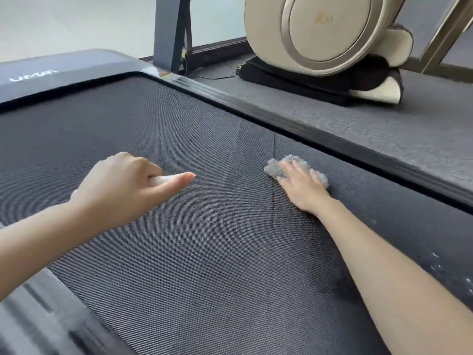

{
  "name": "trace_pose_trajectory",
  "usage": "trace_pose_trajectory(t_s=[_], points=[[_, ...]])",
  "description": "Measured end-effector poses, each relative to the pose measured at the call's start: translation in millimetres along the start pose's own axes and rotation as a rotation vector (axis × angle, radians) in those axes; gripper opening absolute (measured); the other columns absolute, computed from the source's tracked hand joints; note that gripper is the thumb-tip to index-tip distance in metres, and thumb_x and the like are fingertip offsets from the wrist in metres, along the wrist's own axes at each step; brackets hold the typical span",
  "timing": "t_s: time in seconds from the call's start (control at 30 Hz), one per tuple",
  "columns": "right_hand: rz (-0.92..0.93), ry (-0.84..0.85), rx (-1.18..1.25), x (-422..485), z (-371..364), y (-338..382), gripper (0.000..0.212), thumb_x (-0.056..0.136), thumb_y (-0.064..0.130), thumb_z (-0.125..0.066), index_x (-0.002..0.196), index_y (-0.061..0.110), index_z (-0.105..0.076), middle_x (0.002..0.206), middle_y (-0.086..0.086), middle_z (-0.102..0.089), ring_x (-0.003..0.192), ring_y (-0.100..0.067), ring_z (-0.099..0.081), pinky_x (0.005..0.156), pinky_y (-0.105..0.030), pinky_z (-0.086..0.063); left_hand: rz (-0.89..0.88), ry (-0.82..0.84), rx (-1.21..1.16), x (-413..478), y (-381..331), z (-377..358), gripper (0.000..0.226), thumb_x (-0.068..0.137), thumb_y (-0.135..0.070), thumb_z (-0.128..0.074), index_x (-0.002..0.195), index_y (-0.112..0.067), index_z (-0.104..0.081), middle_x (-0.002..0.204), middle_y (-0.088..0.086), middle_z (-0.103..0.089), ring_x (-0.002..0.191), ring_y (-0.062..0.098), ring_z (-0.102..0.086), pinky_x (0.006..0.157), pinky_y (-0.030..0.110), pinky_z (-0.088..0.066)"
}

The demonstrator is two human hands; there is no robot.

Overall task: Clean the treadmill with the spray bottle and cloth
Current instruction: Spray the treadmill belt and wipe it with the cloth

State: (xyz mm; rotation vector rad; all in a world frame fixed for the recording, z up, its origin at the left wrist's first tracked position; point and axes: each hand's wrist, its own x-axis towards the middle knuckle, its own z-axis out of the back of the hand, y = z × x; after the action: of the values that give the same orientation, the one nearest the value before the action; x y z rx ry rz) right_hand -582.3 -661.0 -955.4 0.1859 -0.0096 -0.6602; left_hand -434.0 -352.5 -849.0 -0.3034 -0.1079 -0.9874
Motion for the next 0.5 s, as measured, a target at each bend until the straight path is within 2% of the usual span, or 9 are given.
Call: trace_pose_trajectory(t_s=[0.03,0.1,0.2,0.3,0.4,0.5], points=[[-0.034,0.013,-0.015,4,-2,-2,0.054,0.102,0.044,-0.019,0.152,0.028,-0.006,0.16,0.007,0.001,0.146,-0.012,0.006,0.118,-0.05,0.003,-0.007,-0.003,-0.004,1,-1,1,0.079,0.068,-0.088,-0.021,0.045,-0.013,-0.026,0.038,-0.004,-0.03,0.038,0.017,-0.034,0.043,0.029,-0.032],[0.021,-0.018,0.013,-11,-3,18,0.053,0.102,0.042,-0.02,0.152,0.028,-0.009,0.16,0.008,-0.002,0.146,-0.012,0.005,0.118,-0.048,0.003,-0.018,-0.008,-0.012,4,-5,4,0.077,0.068,-0.088,-0.021,0.047,-0.013,-0.024,0.038,-0.004,-0.027,0.038,0.016,-0.031,0.044,0.029,-0.031],[0.366,-0.084,0.126,-81,-10,69,0.05,0.1,0.04,-0.024,0.148,0.025,-0.028,0.157,0.003,-0.022,0.147,-0.019,-0.007,0.117,-0.042,-0.004,-0.058,-0.03,-0.005,10,-15,5,0.078,0.07,-0.087,-0.021,0.047,-0.012,-0.024,0.037,-0.004,-0.027,0.038,0.016,-0.031,0.044,0.029,-0.029],[0.651,-0.017,0.067,-155,-27,93,0.053,0.099,0.049,-0.02,0.149,0.032,-0.022,0.157,0.014,-0.017,0.147,-0.009,-0.003,0.116,-0.039,0.005,-0.07,-0.023,0.009,16,-24,1,0.079,0.069,-0.088,-0.019,0.046,-0.012,-0.025,0.039,-0.003,-0.031,0.039,0.018,-0.036,0.044,0.029,-0.029],[0.667,-0.018,0.025,-159,-29,72,0.053,0.1,0.052,-0.011,0.149,0.034,-0.021,0.157,0.017,-0.014,0.146,-0.005,-0.002,0.115,-0.035,0.006,-0.06,-0.013,0.01,23,-31,-10,0.081,0.069,-0.09,-0.018,0.047,-0.013,-0.026,0.041,-0.001,-0.036,0.04,0.019,-0.041,0.044,0.028,-0.029],[0.492,-0.039,0.086,-121,-18,35,0.07,0.091,0.064,0.001,0.15,0.031,-0.017,0.157,0.017,-0.008,0.146,-0.005,0.001,0.116,-0.033,0.007,-0.03,-0.011,-0.019,31,-41,-21,0.076,0.073,-0.085,-0.024,0.047,-0.014,-0.026,0.042,-0.001,-0.037,0.042,0.019,-0.041,0.046,0.03,-0.03]])
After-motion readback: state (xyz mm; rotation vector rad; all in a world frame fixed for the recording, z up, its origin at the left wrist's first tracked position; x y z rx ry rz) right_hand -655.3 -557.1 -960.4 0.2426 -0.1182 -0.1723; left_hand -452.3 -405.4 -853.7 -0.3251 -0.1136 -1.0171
